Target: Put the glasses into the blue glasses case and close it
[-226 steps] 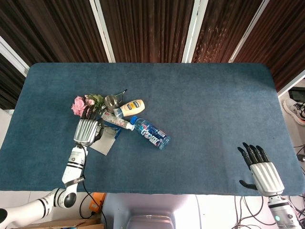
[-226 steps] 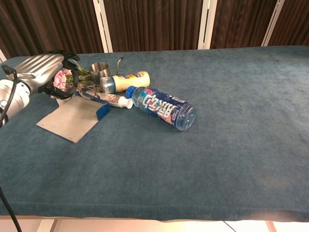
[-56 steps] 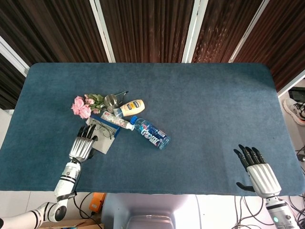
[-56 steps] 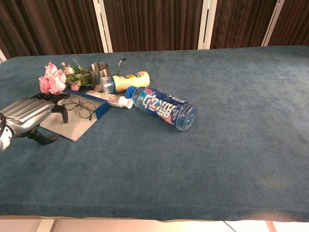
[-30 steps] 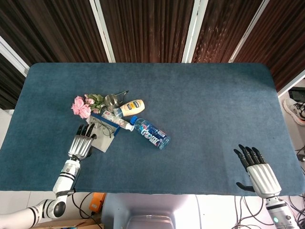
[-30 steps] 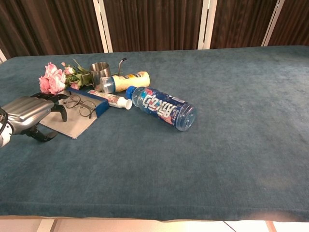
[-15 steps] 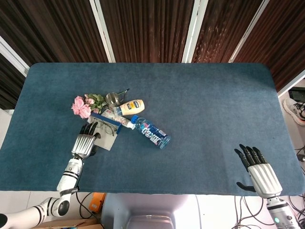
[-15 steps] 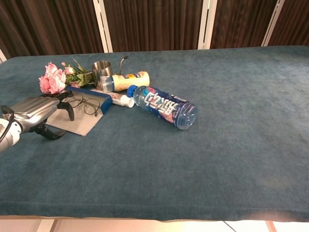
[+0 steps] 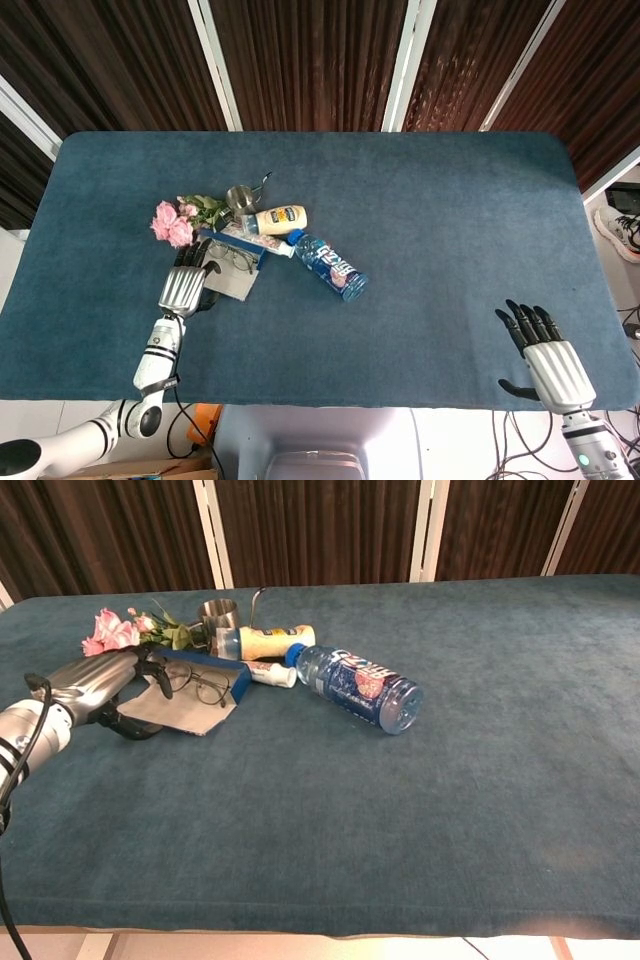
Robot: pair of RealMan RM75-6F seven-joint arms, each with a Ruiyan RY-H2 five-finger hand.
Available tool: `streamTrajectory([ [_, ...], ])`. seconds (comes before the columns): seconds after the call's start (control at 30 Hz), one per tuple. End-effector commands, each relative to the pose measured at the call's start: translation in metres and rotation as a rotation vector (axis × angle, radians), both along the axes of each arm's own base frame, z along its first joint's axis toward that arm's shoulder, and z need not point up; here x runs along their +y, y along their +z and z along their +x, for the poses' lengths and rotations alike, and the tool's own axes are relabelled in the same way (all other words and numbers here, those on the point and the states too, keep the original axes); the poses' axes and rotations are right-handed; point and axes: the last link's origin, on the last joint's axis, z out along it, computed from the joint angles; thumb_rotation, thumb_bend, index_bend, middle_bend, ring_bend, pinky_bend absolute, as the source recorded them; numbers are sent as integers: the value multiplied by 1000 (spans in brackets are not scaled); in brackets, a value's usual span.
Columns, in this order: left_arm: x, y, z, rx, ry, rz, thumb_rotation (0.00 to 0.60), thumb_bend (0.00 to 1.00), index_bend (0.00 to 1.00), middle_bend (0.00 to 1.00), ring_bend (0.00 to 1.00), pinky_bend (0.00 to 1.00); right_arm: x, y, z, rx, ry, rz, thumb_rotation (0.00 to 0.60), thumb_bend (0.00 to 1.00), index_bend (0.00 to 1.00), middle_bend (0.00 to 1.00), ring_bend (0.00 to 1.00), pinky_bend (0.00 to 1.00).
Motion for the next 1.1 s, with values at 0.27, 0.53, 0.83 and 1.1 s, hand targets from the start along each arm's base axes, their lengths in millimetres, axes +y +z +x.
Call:
streamTrajectory([
  [0.27, 16, -2, 11, -62, 7, 51, 600, 274, 395, 16, 0, 61, 0, 1, 0, -5, -1, -6, 600, 217, 0, 0, 0, 0],
  [0.53, 32, -13, 33, -139, -8, 86, 600, 290, 391, 22, 0, 55, -1, 6, -1, -16, -5, -20, 600, 217, 0, 0, 0, 0],
  [0.83, 45, -26, 33, -129, 27, 82, 600, 304, 414, 30, 0, 55, -2, 12, -1, -30, -8, -39, 600, 218, 0, 0, 0, 0],
  [1.1, 43, -27, 27, -119, 11, 88, 600, 371, 609, 74, 0, 56, -3, 11, -2, -18, -10, -31, 600, 217, 0, 0, 0, 0],
])
